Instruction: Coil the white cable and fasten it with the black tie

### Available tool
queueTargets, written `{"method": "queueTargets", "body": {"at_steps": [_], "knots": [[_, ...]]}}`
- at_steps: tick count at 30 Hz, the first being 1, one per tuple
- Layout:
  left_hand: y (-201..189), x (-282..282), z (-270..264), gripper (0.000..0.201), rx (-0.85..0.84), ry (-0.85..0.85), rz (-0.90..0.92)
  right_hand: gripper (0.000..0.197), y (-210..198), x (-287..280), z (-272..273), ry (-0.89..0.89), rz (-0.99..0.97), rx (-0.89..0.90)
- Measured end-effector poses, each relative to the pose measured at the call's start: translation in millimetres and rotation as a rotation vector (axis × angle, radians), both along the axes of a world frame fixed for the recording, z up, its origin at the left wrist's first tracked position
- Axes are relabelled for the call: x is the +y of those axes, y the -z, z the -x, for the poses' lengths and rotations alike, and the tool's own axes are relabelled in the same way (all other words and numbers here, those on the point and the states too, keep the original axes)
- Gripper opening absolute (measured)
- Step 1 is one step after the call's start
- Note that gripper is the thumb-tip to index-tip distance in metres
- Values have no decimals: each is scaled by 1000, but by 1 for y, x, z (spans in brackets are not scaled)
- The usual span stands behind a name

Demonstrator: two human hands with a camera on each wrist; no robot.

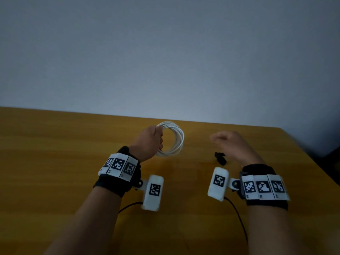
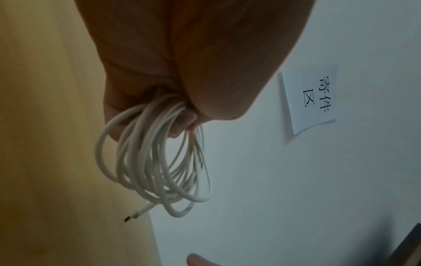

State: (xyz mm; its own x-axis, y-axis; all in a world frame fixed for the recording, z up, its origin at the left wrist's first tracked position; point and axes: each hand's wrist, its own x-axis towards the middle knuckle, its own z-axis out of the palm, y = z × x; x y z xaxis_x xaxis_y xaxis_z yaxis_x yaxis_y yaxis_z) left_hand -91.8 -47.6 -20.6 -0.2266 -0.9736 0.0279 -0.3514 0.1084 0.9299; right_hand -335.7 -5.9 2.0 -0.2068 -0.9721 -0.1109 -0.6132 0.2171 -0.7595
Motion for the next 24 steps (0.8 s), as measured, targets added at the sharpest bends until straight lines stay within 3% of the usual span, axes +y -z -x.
{"method": "queueTargets", "body": {"at_steps": [8,21,24], "knots": [[8,-2,1,33,38,21,-40,30,7,-8,17,99,-97,53],[15,0,8,35,47,31,-100,29,26,-12,11,57,-156,141],[14,-1,8,35,24,37,-96,22,23,-12,6,16,-114,79]]}}
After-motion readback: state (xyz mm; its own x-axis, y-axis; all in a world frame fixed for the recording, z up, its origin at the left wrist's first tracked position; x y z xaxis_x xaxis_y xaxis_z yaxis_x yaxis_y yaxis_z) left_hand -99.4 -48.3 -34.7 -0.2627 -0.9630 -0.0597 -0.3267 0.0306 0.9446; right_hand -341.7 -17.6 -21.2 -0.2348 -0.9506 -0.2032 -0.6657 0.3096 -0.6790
